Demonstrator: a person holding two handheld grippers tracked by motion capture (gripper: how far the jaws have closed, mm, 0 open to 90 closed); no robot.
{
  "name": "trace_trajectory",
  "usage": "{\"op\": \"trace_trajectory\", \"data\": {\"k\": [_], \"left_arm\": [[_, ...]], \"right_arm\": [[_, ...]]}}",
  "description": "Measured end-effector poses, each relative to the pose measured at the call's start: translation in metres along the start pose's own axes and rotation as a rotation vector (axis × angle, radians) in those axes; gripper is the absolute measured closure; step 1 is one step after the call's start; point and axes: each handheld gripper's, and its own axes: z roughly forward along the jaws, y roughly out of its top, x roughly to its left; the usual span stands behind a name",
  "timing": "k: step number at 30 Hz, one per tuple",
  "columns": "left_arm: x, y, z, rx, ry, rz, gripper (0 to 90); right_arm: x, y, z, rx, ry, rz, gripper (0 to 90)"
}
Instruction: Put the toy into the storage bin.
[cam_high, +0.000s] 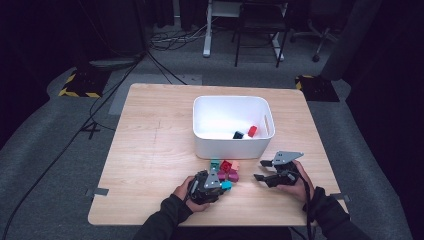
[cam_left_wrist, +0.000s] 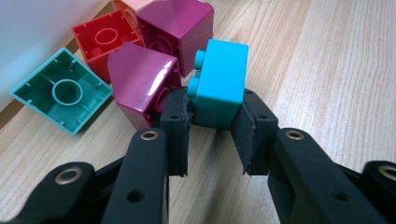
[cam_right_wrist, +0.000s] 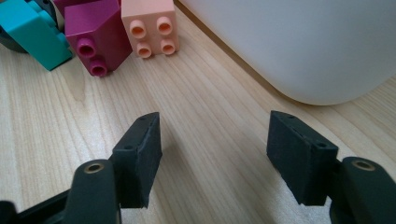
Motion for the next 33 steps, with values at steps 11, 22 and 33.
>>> {"op": "trace_trajectory", "data": {"k": [11, 22, 33], "left_arm": [[0.010, -0.009, -0.017, -0.041, 0.013, -0.055, 68.2], [0.019, -0.026, -0.047, -0.043, 0.067, -0.086, 68.3], [0.034, -0.028, -0.075, -0.106, 0.133, -0.115, 68.3]], "right_arm": [[0.000, 0.000, 0.000, 0.000, -0.003, -0.006, 35.6], [0.000, 0.000, 0.000, -0.001, -0.002, -0.004, 35.6], [0.000, 0.000, 0.000, 0.001, -0.002, -0.001, 35.5]]}}
